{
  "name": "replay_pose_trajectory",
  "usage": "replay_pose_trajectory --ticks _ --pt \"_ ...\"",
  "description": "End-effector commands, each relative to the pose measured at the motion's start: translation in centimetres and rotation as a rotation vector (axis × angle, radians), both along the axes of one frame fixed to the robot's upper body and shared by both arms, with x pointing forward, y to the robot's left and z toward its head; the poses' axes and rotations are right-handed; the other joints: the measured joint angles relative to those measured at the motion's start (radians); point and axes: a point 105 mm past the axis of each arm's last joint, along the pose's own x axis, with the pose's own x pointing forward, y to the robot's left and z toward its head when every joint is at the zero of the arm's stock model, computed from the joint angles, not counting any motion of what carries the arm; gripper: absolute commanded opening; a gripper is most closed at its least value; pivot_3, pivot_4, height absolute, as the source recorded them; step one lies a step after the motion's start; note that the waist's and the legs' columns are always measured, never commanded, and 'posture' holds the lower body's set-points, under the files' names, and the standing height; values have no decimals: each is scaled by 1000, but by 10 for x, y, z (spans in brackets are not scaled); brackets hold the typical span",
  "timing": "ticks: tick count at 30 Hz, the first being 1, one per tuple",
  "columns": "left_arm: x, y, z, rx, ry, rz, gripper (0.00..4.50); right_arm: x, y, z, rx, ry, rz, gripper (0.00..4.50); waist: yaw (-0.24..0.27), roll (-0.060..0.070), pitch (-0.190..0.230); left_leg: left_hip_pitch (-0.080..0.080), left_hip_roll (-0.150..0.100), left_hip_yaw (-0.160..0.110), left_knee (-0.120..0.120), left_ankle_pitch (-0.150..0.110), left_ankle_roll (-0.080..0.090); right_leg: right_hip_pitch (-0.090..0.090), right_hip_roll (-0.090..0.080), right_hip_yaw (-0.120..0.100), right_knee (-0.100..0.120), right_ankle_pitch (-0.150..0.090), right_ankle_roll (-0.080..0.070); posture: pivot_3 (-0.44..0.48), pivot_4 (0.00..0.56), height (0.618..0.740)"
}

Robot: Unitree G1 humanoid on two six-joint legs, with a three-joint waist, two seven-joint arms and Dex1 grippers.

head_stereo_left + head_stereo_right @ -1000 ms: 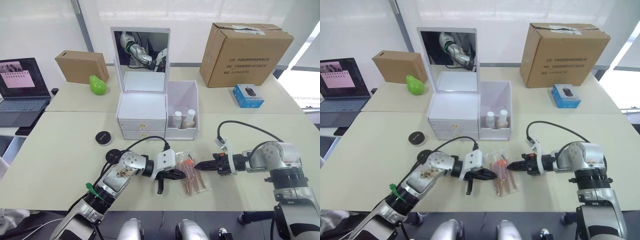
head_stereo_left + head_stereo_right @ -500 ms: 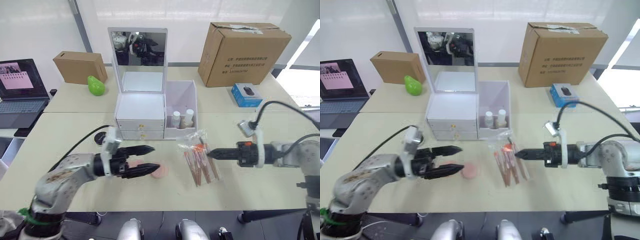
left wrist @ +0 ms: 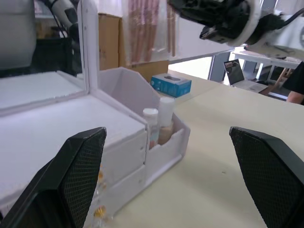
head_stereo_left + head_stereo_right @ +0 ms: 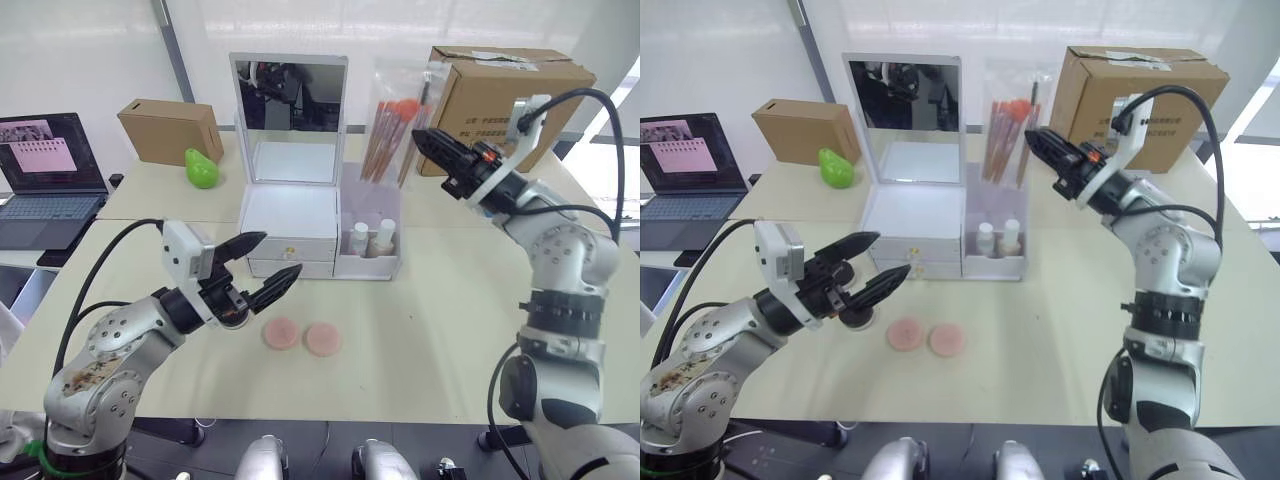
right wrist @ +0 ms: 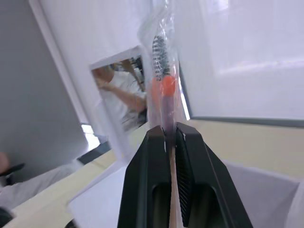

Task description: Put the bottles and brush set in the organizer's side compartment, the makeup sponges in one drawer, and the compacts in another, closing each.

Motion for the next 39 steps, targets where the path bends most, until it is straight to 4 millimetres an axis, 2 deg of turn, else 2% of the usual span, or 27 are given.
replay_pose_trajectory --ticks 1,7,12,14,17,18,21,30,36,39 --pt "-1 -4 14 -15 -78 33 4469 18 4 -1 -42 -59 -17 0 -4 0 0 0 0 0 0 0 0 0 0 0 0 0 0 0 150 740" --pt "-6 -11 10 -38 -73 19 4469 50 14 -48 -117 48 -60 0 -14 0 0 1 0 0 -2 0 0 0 0 0 0 0 -1 0 150 740" --pt "-5 -10 12 -42 -87 30 4469 65 20 -84 -167 158 -132 0 -14 1 0 0 0 0 -1 0 0 0 0 0 1 0 -1 0 150 740" --pt "-5 -10 13 -44 -90 30 4469 68 20 -89 -172 180 -148 0 -14 1 1 0 0 0 -1 0 0 0 0 0 1 0 -1 0 150 740" --pt "-5 -10 13 -45 -92 29 4469 69 20 -83 -141 172 -144 0 -13 1 1 1 0 0 -1 0 0 0 0 0 1 0 -1 0 150 740" --pt "-5 -10 13 -45 -91 27 4500 69 19 -77 -120 158 -142 636 -13 1 1 1 0 0 -1 0 0 0 0 0 1 0 -1 0 150 740" --pt "-6 -10 14 -47 -91 26 4500 68 18 -63 -90 122 -120 1495 -10 1 1 1 0 0 -1 0 -1 0 0 0 1 0 -1 0 150 740" --pt "-6 -12 14 -51 -81 11 4500 57 10 -33 -67 23 -98 4493 -14 2 1 1 1 0 -2 1 -1 0 0 0 1 0 -1 0 150 740" --pt "-6 -6 10 -47 -55 6 4500 37 -11 -12 -99 -46 -131 4493 -10 2 1 0 0 0 -2 1 -1 0 -1 0 1 0 -1 0 150 740" --pt "-4 9 3 -51 -17 24 4500 14 -16 -4 -129 -67 -116 4493 -13 3 1 1 1 0 -2 1 -1 0 -1 0 1 0 -1 0 150 740"
